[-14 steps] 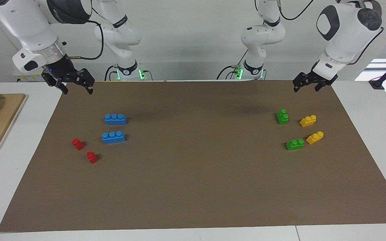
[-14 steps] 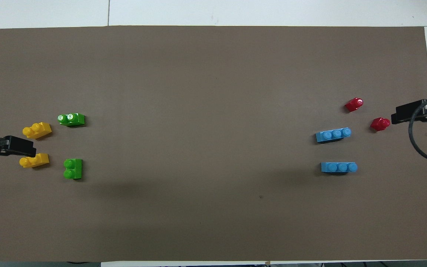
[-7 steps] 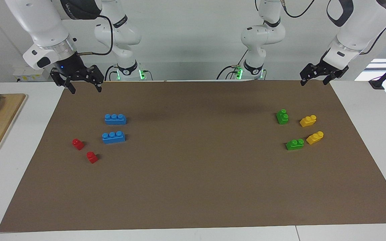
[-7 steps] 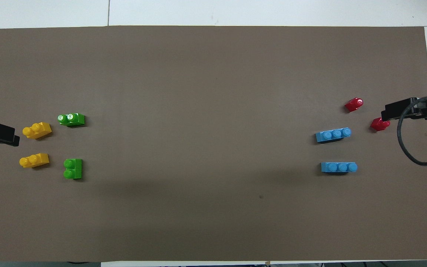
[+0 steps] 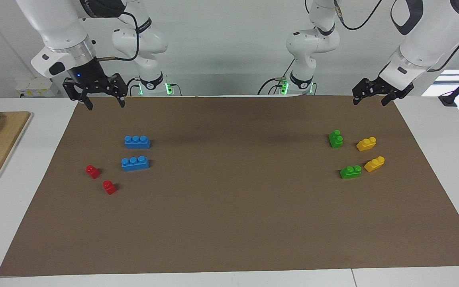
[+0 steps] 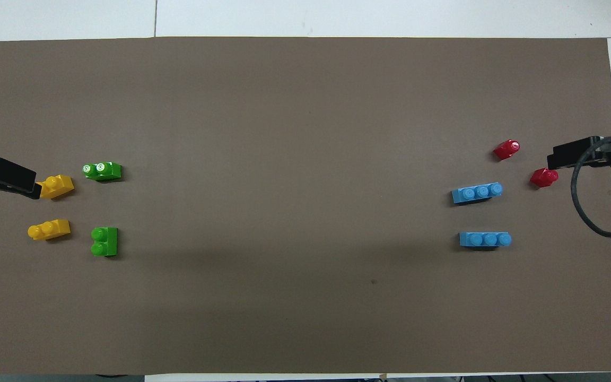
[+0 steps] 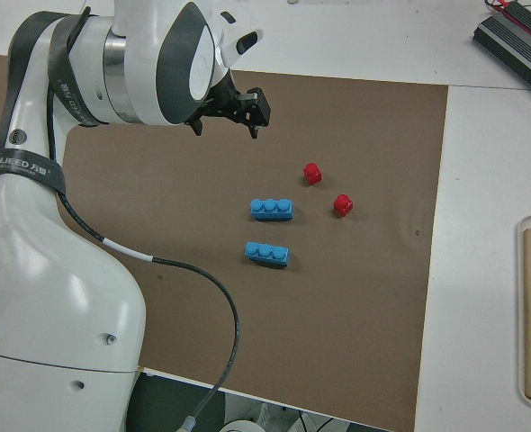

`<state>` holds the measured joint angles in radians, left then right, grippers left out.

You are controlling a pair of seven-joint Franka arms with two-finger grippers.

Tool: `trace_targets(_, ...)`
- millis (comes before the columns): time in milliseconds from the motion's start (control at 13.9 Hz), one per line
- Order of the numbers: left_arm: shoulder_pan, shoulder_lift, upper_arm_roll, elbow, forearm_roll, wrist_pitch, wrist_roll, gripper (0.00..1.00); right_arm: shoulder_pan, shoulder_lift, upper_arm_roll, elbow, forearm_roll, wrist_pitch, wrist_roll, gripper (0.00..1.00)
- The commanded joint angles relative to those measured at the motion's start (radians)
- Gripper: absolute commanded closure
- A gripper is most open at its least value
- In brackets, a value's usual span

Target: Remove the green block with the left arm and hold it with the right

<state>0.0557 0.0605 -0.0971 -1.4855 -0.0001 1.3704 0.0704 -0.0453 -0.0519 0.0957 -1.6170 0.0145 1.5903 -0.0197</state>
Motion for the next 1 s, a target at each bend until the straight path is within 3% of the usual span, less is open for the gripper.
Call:
trace_targets(0,-0.025,0.010,0.000,0.031,0.038,-0.010,-0.011,0.00,0.093,0.012,-0.101,0.025,-0.034,-0.013,-0.012,0.00)
trace_targets(287,-0.022,-0.040,0.002,-0.067,0.038,0.005,-0.011,0.00,0.070,0.012,-0.108,0.026,-0.024,-0.018,-0.012,0.00)
trace_targets(502,-0.019,-0.074,0.002,-0.143,0.038,0.090,-0.017,0.00,0.064,0.010,-0.109,0.025,-0.024,-0.024,-0.011,0.00)
trace_targets(932,-0.017,-0.067,0.002,-0.138,0.038,0.151,-0.006,0.00,0.061,0.003,-0.113,0.011,-0.024,-0.027,-0.008,0.00)
